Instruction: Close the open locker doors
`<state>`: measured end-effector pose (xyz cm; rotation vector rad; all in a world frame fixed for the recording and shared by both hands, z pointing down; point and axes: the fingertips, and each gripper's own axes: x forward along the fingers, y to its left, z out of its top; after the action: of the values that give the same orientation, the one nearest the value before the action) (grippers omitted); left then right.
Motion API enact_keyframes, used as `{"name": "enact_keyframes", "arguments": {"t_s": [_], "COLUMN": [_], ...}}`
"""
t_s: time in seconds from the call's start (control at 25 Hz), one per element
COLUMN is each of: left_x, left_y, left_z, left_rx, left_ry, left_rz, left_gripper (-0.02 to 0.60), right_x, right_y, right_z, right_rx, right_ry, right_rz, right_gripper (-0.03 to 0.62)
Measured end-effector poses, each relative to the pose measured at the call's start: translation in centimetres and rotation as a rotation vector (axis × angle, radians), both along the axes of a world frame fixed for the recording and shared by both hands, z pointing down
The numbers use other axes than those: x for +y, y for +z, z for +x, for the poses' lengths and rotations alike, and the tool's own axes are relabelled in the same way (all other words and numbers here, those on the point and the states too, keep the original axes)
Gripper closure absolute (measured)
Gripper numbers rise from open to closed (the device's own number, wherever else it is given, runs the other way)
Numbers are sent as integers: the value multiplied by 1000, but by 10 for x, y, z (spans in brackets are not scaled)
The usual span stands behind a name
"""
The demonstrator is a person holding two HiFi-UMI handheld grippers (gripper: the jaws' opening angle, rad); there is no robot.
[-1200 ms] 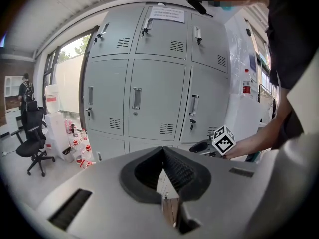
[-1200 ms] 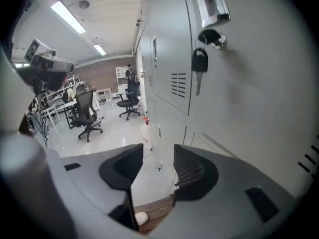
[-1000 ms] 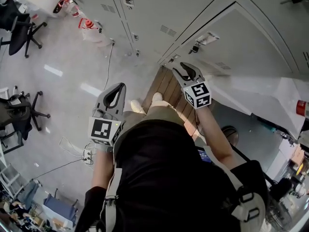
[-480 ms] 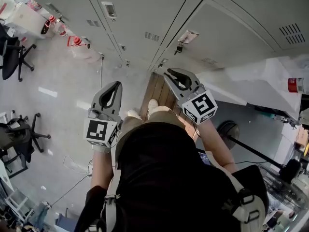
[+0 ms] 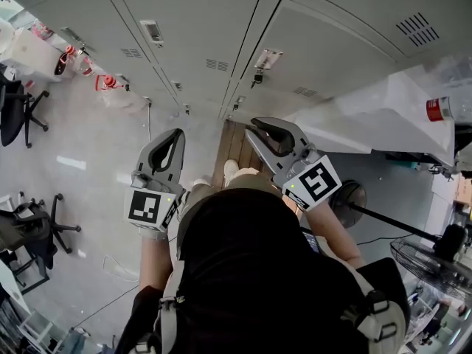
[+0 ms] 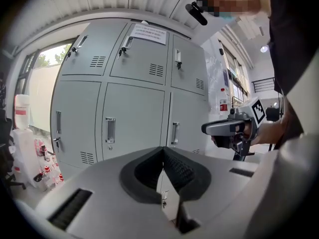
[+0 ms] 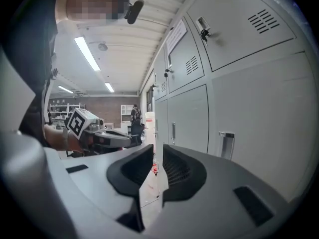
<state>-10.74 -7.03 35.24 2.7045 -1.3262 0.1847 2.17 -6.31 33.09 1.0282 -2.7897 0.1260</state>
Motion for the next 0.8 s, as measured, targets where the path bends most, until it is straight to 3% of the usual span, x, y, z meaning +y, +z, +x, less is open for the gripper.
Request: {"name": "enact_keyframes", "arguments": {"t_s": [0.28, 0.8], "left_x": [12, 19], "left_y": [-15, -16], "left_z": [5, 6], "left_rx": [-1, -4], "left_ry": [34, 48], "left_rz": [18, 26], "left_gripper": [572, 572], "right_x": [12, 25], "right_y": [-16, -9], "right_z": [3, 1], "right_rx": [-10, -18], "right_ry": [21, 27], "right_rz": [35, 7], "right_gripper": [523, 526]}}
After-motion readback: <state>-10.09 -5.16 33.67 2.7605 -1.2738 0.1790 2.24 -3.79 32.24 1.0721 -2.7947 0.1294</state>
